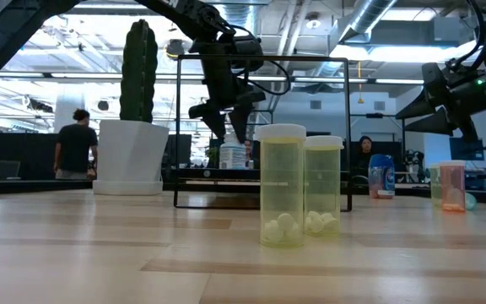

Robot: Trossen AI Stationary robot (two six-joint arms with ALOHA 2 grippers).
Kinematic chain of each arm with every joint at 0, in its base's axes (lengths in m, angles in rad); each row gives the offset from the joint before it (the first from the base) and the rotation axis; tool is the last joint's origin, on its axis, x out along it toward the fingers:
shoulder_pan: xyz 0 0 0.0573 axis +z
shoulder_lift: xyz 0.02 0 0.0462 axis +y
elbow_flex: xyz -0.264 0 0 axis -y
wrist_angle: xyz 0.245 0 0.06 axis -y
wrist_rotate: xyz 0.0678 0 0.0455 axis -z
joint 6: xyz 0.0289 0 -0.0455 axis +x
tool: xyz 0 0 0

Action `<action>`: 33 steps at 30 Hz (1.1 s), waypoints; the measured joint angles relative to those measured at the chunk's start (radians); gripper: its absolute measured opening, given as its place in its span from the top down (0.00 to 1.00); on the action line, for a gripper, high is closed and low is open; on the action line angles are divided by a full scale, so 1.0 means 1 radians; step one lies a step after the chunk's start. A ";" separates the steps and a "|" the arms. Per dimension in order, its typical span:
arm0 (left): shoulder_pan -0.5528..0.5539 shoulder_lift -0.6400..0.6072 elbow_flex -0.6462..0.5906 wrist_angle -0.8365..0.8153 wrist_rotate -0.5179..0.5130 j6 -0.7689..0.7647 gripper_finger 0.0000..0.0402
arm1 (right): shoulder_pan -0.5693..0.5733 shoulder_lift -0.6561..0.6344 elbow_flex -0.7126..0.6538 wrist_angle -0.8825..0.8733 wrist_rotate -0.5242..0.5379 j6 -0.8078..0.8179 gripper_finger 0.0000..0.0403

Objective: Pick and place medicine bottles onto shelf by color
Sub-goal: Put the white pill bottle on the shelf, then put the blue pill bottle on the shelf

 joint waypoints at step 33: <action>-0.329 -0.081 0.506 -0.626 -0.147 -0.232 0.33 | 0.000 0.000 0.000 0.000 0.000 0.000 0.48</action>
